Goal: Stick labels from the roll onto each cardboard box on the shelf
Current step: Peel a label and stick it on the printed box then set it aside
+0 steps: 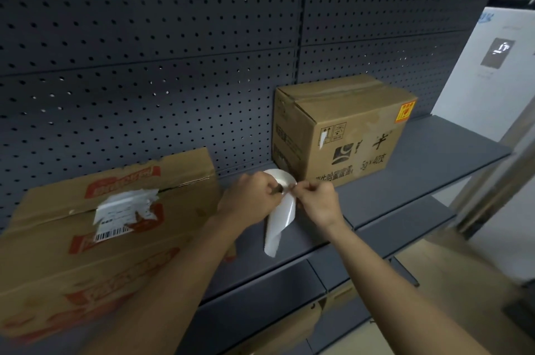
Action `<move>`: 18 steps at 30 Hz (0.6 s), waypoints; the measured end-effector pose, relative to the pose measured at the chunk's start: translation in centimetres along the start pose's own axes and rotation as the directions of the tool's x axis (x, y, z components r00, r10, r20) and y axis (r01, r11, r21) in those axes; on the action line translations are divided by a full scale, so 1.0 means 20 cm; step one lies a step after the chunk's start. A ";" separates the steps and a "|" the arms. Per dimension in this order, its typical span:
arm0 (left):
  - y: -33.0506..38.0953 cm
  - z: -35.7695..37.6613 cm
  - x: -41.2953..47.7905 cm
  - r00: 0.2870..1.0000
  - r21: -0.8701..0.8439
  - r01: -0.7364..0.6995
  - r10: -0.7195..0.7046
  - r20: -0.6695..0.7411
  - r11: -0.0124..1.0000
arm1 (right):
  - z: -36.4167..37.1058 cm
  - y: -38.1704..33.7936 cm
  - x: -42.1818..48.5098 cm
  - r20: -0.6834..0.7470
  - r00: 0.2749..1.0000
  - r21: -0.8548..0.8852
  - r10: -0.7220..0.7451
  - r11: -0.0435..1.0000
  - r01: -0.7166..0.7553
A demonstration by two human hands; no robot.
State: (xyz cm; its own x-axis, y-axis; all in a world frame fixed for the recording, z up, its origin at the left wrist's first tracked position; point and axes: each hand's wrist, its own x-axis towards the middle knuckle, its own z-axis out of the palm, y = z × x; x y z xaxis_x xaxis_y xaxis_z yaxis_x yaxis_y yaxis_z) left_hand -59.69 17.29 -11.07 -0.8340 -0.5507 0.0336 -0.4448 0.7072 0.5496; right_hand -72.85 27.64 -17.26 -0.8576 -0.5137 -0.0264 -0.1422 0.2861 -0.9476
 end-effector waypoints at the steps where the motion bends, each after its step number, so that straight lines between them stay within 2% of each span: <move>1: 0.00 0.00 0.00 1.000 -0.006 -0.005 0.005 0.013 1.000 | 0.00 -0.03 -0.01 -0.007 0.999 -0.008 -0.047 0.999 0.047; 6: 0.00 0.00 0.03 0.997 -0.129 -0.062 0.068 0.044 0.990 | -0.02 -0.19 -0.11 0.020 0.976 -0.035 -0.218 0.975 0.219; 13: -0.01 -0.04 0.00 0.991 -0.333 -0.128 0.109 -0.077 0.934 | -0.05 -0.25 -0.18 0.132 0.933 0.060 -0.335 0.942 0.330; 18: -0.02 -0.10 -0.04 0.989 -0.458 -0.142 0.145 -0.027 0.878 | -0.09 -0.27 -0.22 0.095 0.895 0.082 -0.437 0.899 0.430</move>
State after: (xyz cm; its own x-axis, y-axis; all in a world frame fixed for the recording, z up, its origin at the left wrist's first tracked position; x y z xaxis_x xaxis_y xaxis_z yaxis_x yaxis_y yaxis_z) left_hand -58.11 16.60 -9.66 -0.8807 -0.4538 0.1357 -0.1228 0.4955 0.8599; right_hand -69.22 29.92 -11.47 -0.6581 -0.6612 0.3601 -0.4565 -0.0298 -0.8892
